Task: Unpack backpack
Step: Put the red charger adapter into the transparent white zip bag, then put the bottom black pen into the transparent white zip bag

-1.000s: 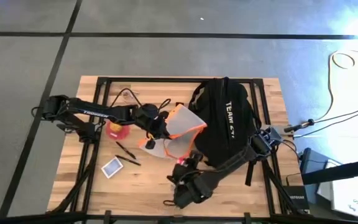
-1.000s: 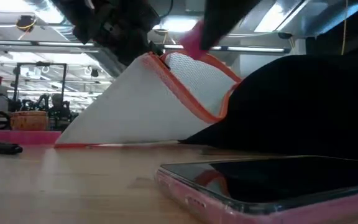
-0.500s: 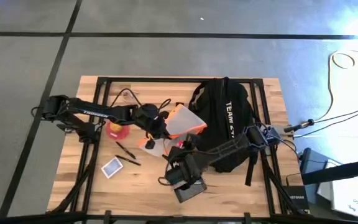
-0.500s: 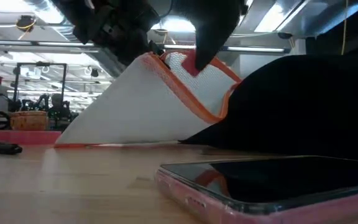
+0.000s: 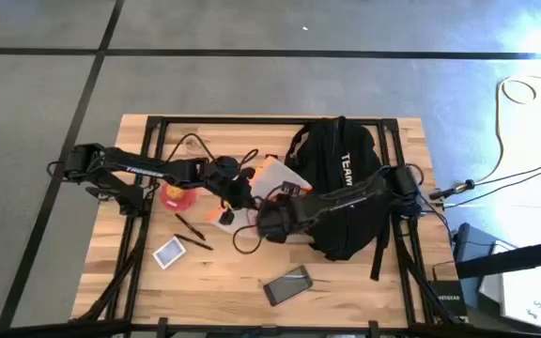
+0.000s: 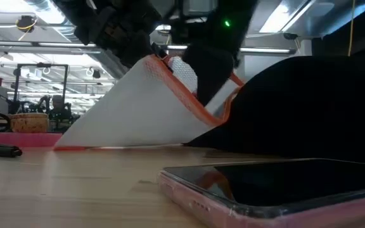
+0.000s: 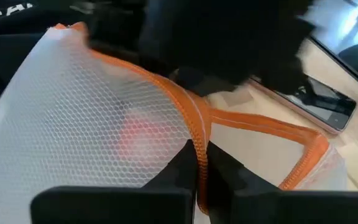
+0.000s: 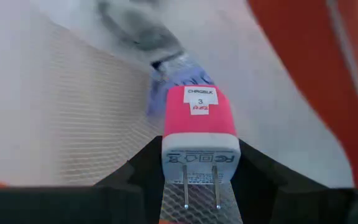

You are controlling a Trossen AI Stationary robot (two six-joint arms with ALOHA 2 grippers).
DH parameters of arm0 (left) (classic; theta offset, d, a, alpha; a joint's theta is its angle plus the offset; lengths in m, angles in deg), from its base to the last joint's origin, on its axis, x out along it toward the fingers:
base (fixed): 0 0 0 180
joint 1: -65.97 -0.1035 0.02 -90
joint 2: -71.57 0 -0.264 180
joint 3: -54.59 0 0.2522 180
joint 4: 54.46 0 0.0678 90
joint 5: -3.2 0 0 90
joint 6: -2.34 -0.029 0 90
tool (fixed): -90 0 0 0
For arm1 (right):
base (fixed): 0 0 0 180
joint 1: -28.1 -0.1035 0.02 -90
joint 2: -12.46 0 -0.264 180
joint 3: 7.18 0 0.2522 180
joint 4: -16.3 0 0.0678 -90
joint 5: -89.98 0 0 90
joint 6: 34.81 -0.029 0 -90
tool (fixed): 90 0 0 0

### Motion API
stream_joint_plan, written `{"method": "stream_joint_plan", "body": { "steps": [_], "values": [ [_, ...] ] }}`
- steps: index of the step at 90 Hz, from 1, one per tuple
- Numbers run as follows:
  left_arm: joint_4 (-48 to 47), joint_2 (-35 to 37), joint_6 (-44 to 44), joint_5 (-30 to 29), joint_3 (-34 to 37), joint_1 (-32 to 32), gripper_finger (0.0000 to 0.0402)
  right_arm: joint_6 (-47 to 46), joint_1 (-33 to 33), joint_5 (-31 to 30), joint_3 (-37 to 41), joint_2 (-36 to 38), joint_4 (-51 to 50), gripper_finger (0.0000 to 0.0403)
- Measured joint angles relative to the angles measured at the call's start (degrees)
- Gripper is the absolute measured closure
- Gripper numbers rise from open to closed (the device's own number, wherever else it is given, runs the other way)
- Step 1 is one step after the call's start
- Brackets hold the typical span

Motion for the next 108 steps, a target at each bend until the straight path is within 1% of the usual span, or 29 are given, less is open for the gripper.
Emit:
{"method": "stream_joint_plan", "body": {
  "steps": [15,22,27,37,45,57,62,66,75,81,87,93,96,108],
  "values": [
    [0.0,0.0,0.0,0.0,0.0,0.0,0.0402,0.2,0.3,-0.8,11.1,5.1,16.2,0.0273],
    [0.0,0.0,0.0,0.0,0.0,0.0,0.0402,-0.6,0.5,-1.3,13.3,5.7,22.7,0.0265],
    [0.1,0.0,0.0,0.0,0.0,0.0,0.0402,-3.3,0.8,-2.8,13.5,5.7,24.1,0.0251],
    [0.3,0.0,0.0,0.0,0.0,0.0,0.0402,-6.4,1.1,-3.6,13.5,5.8,23.3,0.0202],
    [0.8,0.0,-0.1,0.0,0.0,0.0,0.0402,-7.6,1.0,-6.0,13.5,5.8,22.7,0.0149],
    [1.1,0.0,-0.7,0.0,0.0,0.0,0.0402,-5.9,1.0,-6.1,11.3,5.8,21.2,0.007],
    [1.2,0.0,-0.7,0.0,0.0,0.0,0.0402,-5.7,0.7,-5.8,9.9,6.1,19.1,0.0047],
    [1.2,0.0,-0.7,0.0,0.0,0.0,0.0402,-5.7,-0.1,-5.3,8.7,6.8,17.8,0.0036],
    [1.5,0.0,-0.8,0.0,0.0,0.0,0.0402,-4.8,-3.1,-5.3,6.2,9.1,17.7,0.0031],
    [0.9,0.0,-1.0,-0.2,0.0,-0.1,0.0402,-4.4,-5.7,-4.9,4.5,10.5,18.2,0.0038],
    [1.0,0.0,-0.8,-0.6,0.0,0.0,0.0402,-5.0,-8.1,-3.2,3.3,11.0,19.1,0.0049],
    [1.4,0.0,-0.4,-0.8,0.0,0.0,0.0402,-5.5,-10.1,-1.2,3.1,10.9,23.3,0.0059],
    [1.5,0.0,-0.2,-0.9,0.0,0.0,0.0402,-5.4,-11.0,-1.2,3.3,10.7,25.8,0.0064],
    [2.1,0.0,0.0,-1.0,0.0,0.0,0.0402,-2.4,-13.2,-3.3,3.4,8.3,37.9,0.0079]
  ]
}}
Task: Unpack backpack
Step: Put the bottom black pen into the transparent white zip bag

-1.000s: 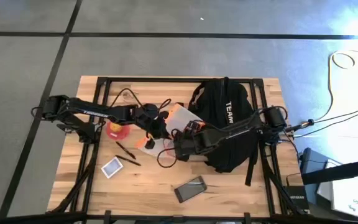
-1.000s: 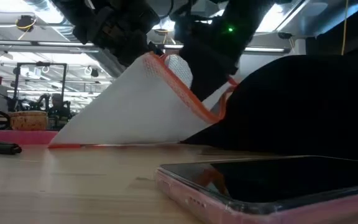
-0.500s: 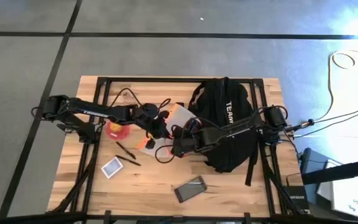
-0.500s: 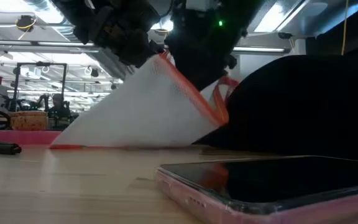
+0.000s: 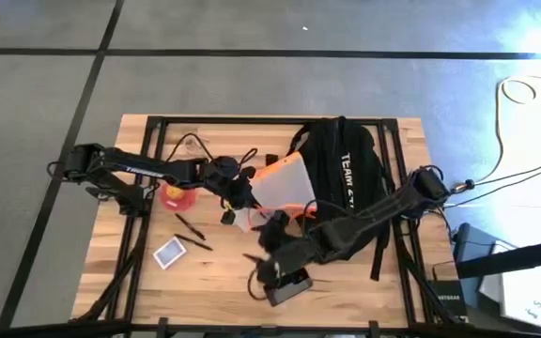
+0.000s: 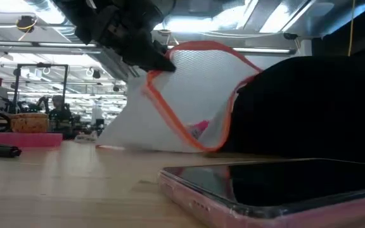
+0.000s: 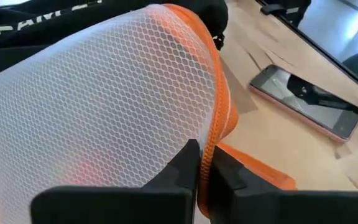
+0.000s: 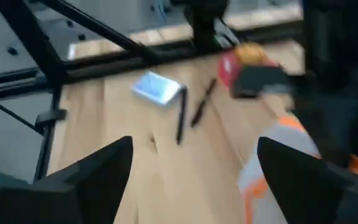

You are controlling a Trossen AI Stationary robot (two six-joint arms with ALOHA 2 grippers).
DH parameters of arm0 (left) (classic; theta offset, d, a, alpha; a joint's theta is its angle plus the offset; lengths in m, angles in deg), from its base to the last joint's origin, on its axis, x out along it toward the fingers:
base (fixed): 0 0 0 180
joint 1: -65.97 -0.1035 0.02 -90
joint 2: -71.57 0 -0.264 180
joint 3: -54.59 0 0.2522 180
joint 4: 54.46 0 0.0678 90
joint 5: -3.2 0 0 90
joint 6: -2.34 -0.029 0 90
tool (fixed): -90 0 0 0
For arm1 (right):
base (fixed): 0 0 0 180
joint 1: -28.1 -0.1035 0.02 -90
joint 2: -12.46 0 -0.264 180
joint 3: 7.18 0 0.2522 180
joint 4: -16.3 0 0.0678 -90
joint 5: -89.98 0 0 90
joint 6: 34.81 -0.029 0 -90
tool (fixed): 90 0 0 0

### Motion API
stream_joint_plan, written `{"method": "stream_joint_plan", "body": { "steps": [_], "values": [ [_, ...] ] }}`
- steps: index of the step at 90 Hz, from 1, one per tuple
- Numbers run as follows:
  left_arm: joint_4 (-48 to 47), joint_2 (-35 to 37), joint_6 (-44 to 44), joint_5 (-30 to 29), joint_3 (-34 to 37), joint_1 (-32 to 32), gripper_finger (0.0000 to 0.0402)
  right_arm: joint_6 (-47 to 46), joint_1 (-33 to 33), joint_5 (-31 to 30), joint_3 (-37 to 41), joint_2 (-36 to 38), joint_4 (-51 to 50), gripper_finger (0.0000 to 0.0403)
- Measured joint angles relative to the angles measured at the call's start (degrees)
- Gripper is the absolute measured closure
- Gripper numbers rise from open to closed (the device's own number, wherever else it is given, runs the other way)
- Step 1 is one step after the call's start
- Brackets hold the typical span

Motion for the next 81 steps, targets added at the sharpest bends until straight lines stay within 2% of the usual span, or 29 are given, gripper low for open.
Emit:
{"method": "stream_joint_plan", "body": {
  "steps": [16,28,48,59,72,81],
  "values": [
    [0.4,0.0,-0.5,0.0,0.0,0.0,0.0402,10.1,1.1,-0.1,0.3,-9.7,15.0,0.0093],
    [1.6,0.0,0.2,0.0,0.0,0.0,0.0402,18.2,2.7,5.3,0.2,-17.1,28.6,0.0096],
    [1.6,0.0,3.0,0.2,0.0,0.0,0.0402,20.3,3.6,7.1,-0.7,-26.7,39.7,0.0096],
    [1.9,0.0,3.6,0.3,0.0,0.4,0.0402,17.8,5.6,12.9,-6.4,-32.7,41.5,0.0096],
    [2.5,0.0,4.0,0.4,0.0,0.4,0.0402,18.8,7.4,13.8,-17.9,-40.0,38.0,0.0096],
    [3.1,0.0,5.1,0.4,0.0,0.4,0.0402,18.8,8.3,14.5,-24.4,-44.1,32.0,0.0096]
  ]
}}
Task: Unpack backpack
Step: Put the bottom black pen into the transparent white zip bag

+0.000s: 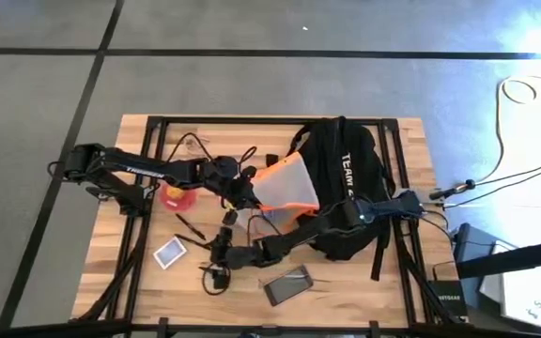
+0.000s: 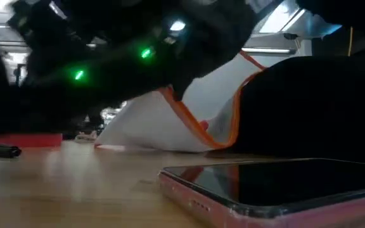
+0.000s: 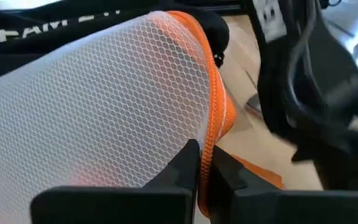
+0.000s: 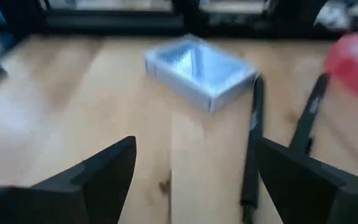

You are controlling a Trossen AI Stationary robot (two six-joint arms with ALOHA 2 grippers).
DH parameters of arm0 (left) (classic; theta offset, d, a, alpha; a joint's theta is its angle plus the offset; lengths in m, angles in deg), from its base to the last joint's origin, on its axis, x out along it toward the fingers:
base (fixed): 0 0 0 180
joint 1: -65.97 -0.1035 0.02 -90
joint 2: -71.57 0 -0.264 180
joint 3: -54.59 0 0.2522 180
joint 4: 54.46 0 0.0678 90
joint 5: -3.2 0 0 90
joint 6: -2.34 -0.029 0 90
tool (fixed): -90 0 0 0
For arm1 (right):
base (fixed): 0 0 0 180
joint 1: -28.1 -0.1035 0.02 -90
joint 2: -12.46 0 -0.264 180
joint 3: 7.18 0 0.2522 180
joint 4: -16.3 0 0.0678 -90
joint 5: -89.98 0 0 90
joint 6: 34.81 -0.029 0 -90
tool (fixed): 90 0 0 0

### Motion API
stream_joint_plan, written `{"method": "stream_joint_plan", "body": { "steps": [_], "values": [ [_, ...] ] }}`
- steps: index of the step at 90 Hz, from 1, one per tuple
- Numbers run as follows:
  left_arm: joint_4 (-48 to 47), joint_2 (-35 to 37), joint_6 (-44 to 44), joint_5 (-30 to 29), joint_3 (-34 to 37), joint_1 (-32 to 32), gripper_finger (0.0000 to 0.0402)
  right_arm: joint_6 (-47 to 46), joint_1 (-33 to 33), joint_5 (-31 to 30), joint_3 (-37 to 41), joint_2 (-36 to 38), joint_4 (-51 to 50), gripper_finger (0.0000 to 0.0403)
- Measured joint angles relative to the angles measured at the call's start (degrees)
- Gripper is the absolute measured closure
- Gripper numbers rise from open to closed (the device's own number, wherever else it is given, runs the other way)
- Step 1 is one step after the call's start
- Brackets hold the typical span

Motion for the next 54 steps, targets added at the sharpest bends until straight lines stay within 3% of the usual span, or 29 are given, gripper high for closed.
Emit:
{"method": "stream_joint_plan", "body": {
  "steps": [12,40,54],
  "values": [
    [-0.4,0.0,0.8,0.0,0.0,0.0,0.0402,-1.5,0.7,-0.4,-4.2,-2.0,-6.2,0.0096],
    [0.0,0.0,-0.5,0.0,0.0,0.4,0.0402,-7.3,1.3,-3.0,-4.5,-2.2,-9.6,0.0097],
    [0.2,0.0,-1.2,0.0,0.0,0.4,0.0402,-8.8,1.3,-4.0,-4.6,-2.0,-11.9,0.0125]
  ]
}}
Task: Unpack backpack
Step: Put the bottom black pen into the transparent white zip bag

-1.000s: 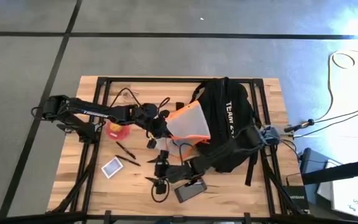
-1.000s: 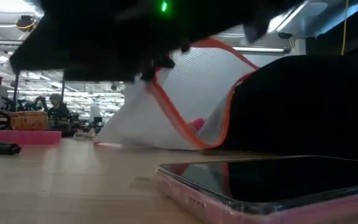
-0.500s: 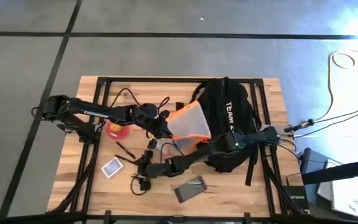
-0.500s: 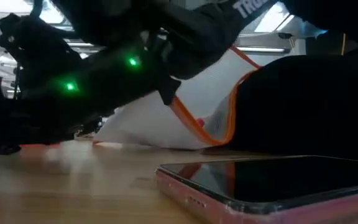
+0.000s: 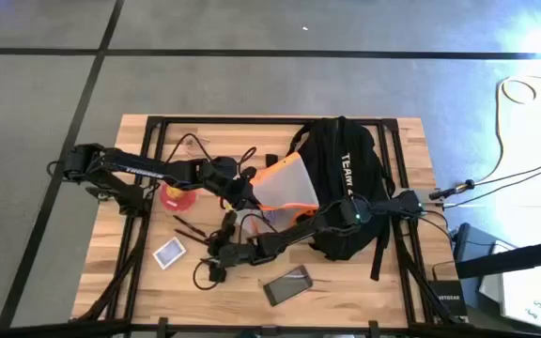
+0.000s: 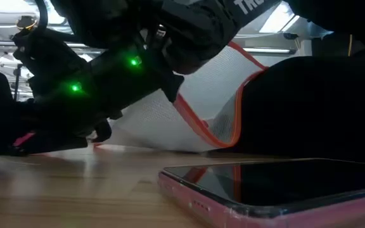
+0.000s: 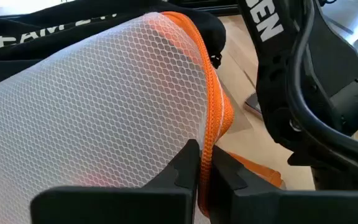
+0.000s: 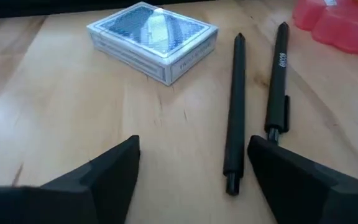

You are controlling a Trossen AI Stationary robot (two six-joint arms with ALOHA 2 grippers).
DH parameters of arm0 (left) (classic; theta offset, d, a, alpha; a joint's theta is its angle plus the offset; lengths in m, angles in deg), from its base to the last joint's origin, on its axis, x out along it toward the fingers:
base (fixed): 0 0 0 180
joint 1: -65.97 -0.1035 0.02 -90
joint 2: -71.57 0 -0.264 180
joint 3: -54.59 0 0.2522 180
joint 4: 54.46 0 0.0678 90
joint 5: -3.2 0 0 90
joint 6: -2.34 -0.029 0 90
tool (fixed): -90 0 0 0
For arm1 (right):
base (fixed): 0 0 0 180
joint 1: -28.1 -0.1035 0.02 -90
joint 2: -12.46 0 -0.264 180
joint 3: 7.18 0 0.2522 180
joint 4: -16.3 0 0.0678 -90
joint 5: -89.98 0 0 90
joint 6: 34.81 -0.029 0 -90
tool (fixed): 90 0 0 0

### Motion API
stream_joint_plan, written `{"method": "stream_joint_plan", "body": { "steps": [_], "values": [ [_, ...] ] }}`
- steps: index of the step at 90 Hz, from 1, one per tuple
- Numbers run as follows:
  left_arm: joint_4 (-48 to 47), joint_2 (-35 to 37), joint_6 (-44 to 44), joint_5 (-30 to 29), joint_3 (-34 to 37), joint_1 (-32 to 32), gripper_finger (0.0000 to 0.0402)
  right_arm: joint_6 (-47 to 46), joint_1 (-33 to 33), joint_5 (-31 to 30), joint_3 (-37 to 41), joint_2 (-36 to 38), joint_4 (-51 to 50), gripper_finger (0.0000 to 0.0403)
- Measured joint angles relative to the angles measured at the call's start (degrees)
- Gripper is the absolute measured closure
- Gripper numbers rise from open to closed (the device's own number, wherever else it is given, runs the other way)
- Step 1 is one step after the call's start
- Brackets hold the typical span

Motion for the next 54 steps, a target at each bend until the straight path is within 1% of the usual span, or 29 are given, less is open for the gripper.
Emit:
{"method": "stream_joint_plan", "body": {
  "steps": [28,43,54],
  "values": [
    [0.0,0.0,-0.1,0.0,0.0,0.0,0.0402,-1.4,0.2,-2.5,0.1,-0.3,0.3,0.0246],
    [0.0,0.0,0.1,0.0,0.0,0.0,0.0402,-2.7,0.2,-4.6,0.2,-0.4,0.3,0.0294],
    [-0.1,0.0,0.2,0.0,0.0,0.2,0.0402,-2.4,0.1,-5.6,0.3,-0.6,2.2,0.0326]
  ]
}}
